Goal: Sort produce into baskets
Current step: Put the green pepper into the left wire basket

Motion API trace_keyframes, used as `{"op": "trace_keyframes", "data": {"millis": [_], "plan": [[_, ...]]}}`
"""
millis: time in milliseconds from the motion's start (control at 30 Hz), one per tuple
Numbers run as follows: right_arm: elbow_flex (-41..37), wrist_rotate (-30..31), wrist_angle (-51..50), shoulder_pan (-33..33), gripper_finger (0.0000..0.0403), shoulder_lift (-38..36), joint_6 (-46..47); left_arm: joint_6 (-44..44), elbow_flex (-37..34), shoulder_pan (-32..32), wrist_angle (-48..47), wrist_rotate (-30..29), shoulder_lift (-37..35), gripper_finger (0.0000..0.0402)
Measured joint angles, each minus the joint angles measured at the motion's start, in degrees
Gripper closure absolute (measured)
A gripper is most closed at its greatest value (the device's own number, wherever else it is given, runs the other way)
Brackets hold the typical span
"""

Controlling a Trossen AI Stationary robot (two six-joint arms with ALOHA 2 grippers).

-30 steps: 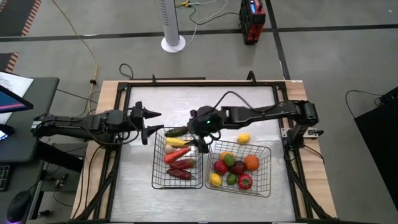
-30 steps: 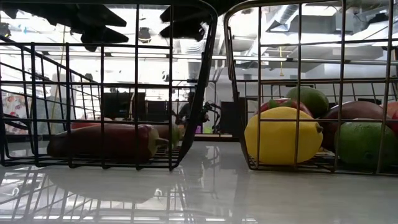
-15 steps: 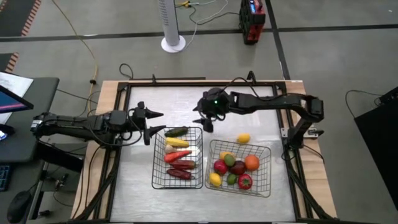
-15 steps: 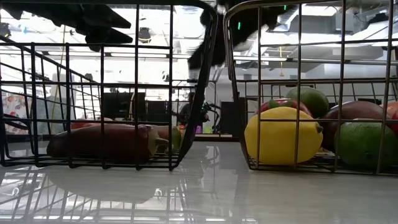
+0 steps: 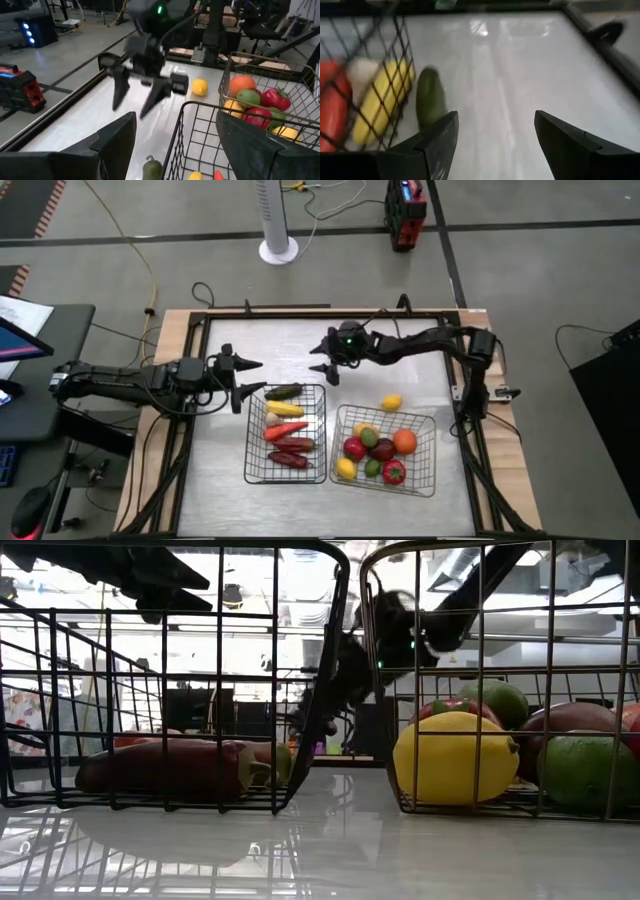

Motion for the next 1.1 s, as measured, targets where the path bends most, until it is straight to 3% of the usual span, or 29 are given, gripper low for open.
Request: {"op": "trace_keyframes", "data": {"millis": [167, 400, 633, 933, 1100], "plan": [[-0.1, -5.9, 2.8, 0.0, 0.0113, 5.6, -0.9, -0.2, 0.0, 0.0, -1.3, 0.0, 0.0, 0.0139], [-0.1, -9.4, 8.8, 0.0, 0.0113, 11.0, -1.1, -0.6, 0.0, 0.0, -2.1, 0.0, 0.0, 0.0139], [0.0, -10.2, 13.8, 1.1, 0.0113, 15.1, -2.6, -1.4, 0.0, 0.0, -2.9, 0.0, 0.0, 0.0139], [0.1, -11.1, 14.8, 2.7, 0.0113, 15.1, -4.4, -1.5, 0.0, 0.0, -2.6, -0.2, 0.0, 0.0139], [0.1, -8.0, 14.7, 3.8, 0.0121, 15.1, -6.6, -1.3, 0.0, 0.0, -2.5, -0.8, 0.0, 0.0139]]}}
